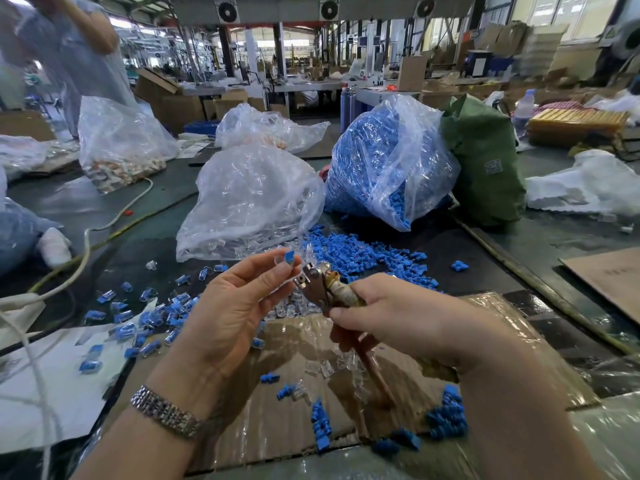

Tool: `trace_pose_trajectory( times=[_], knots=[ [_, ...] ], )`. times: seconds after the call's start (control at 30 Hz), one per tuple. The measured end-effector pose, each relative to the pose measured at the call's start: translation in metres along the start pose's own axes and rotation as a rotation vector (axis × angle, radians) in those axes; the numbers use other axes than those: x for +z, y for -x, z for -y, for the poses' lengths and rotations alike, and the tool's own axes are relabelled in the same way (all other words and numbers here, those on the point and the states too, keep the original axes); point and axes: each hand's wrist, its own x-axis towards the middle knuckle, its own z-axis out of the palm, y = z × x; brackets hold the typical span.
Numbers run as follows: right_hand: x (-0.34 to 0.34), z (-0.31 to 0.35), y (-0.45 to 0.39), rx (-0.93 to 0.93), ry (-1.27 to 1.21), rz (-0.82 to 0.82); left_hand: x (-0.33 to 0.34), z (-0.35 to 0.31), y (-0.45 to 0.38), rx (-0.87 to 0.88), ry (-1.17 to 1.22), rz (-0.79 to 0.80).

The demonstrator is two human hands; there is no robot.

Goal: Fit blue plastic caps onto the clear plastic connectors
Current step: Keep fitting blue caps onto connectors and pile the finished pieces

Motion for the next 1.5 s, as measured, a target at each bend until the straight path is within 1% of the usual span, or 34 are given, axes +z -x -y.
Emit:
trace_pose_trajectory(
  times=[0.3, 0.47, 0.6, 0.83, 0.97, 1.03, 1.07, 1.13, 1.2, 1.27, 1.3, 1.37, 1.4, 1.43, 1.5],
  knots=[
    [0.004, 0.0, 0.001, -0.014, -0.067, -0.006, 0.003, 0.0, 0.005, 0.036, -0.192, 0.038],
    [0.006, -0.002, 0.0, -0.017, -0.061, -0.001, 0.006, 0.004, 0.007, 0.077, -0.257, 0.003],
    [0.011, 0.0, -0.003, -0.04, -0.062, -0.033, 0.006, 0.005, 0.006, 0.143, -0.343, -0.001],
    [0.016, -0.002, -0.011, -0.041, -0.039, -0.076, 0.004, 0.008, 0.003, 0.216, -0.407, -0.017],
    [0.008, -0.002, -0.006, -0.03, -0.093, -0.038, 0.006, 0.004, 0.004, 0.216, -0.383, -0.057],
    [-0.002, -0.006, -0.003, -0.01, -0.077, -0.092, 0.004, 0.0, 0.005, 0.222, -0.376, -0.085],
    [-0.008, -0.01, -0.004, 0.013, -0.018, -0.158, 0.002, -0.002, 0.005, 0.223, -0.428, -0.086],
    [-0.015, -0.02, -0.01, 0.089, 0.162, -0.301, -0.002, -0.004, 0.007, 0.218, -0.65, -0.076],
    [-0.015, -0.029, -0.017, 0.192, 0.326, -0.362, 0.0, -0.003, 0.011, 0.265, -0.894, -0.088],
    [-0.011, -0.038, -0.024, 0.284, 0.413, -0.354, 0.002, -0.003, 0.013, 0.312, -1.131, -0.098],
    [-0.008, -0.041, -0.027, 0.323, 0.444, -0.343, 0.002, -0.003, 0.013, 0.296, -1.244, -0.063],
    [-0.003, -0.043, -0.031, 0.387, 0.484, -0.338, 0.001, -0.003, 0.016, 0.198, -1.418, 0.067],
    [-0.001, -0.043, -0.031, 0.411, 0.495, -0.341, 0.001, -0.002, 0.016, 0.16, -1.47, 0.111],
    [0.0, -0.043, -0.033, 0.431, 0.506, -0.34, 0.001, 0.0, 0.016, 0.152, -1.502, 0.111],
    [0.001, -0.044, -0.034, 0.458, 0.537, -0.323, 0.002, 0.006, 0.013, 0.198, -1.554, 0.068]
  ],
)
